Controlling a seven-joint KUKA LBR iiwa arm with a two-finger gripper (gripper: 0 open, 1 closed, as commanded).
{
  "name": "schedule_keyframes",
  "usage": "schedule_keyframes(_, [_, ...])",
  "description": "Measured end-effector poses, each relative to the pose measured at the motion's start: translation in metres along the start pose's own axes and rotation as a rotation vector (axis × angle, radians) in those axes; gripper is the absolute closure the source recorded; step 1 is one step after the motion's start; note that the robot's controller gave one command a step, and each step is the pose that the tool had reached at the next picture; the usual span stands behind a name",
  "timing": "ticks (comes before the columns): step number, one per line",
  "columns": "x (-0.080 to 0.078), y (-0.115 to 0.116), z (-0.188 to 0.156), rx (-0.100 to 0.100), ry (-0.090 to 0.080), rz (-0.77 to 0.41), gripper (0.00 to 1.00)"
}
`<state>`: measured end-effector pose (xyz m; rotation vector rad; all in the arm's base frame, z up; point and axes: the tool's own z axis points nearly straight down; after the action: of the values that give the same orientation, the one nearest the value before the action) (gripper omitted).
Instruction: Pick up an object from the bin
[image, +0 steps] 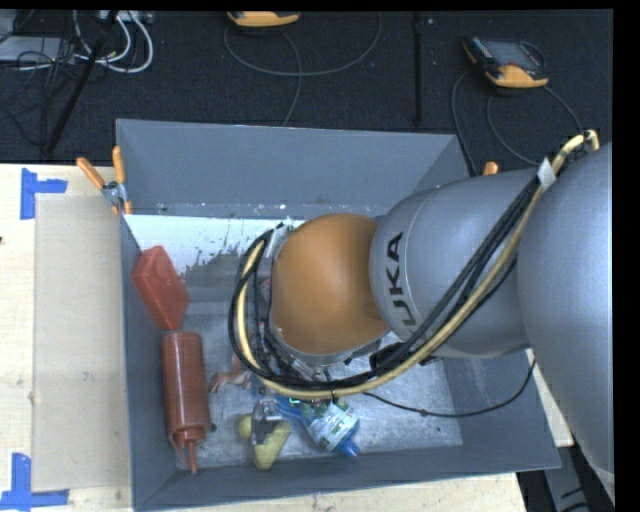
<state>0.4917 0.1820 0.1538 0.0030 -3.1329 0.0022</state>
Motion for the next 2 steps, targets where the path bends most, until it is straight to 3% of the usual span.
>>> schedule_keyframes(1, [-0.002, -0.001, -0.003, -0.001, -0.006, 0.003, 0.0])
schedule_keyframes(2, [-0.015, -0.014, 0.035, -0.003, -0.015, -0.057, 0.0])
